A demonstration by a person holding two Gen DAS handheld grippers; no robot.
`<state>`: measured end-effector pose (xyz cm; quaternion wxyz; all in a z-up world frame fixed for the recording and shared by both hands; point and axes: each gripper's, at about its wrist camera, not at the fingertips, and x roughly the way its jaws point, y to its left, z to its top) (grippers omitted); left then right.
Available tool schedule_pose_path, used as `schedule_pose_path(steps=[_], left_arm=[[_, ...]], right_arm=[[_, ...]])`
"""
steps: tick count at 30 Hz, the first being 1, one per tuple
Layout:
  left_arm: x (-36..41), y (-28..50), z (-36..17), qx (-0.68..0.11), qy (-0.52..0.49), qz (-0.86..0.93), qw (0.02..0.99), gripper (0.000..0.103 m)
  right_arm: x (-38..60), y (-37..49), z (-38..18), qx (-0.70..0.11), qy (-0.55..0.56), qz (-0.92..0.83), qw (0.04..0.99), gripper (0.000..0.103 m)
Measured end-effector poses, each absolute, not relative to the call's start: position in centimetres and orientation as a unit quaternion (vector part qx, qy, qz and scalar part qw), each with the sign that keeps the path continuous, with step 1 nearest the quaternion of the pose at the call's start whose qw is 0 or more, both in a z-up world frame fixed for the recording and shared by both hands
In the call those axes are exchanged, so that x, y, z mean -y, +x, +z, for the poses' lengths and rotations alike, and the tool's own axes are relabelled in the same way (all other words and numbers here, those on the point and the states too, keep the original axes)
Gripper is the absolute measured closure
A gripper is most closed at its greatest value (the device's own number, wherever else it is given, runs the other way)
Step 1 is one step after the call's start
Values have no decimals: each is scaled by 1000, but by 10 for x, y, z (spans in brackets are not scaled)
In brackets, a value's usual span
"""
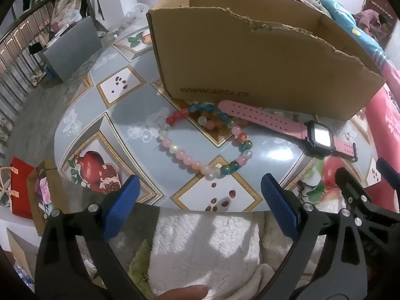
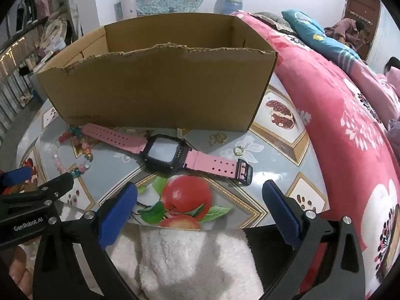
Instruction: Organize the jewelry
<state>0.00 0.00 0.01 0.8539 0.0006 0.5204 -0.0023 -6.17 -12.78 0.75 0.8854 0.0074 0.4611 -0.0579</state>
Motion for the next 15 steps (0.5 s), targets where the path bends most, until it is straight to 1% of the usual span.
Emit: schedule_pose_path(steps=[6, 15], left_arm=[[-1, -1, 1, -517, 1, 1, 856, 10], [7, 0, 0, -521, 5, -2, 853, 10]], right_arm=[[128, -55, 7, -470, 12, -54, 881, 5], [133, -60, 7, -462, 17, -57, 885, 5]])
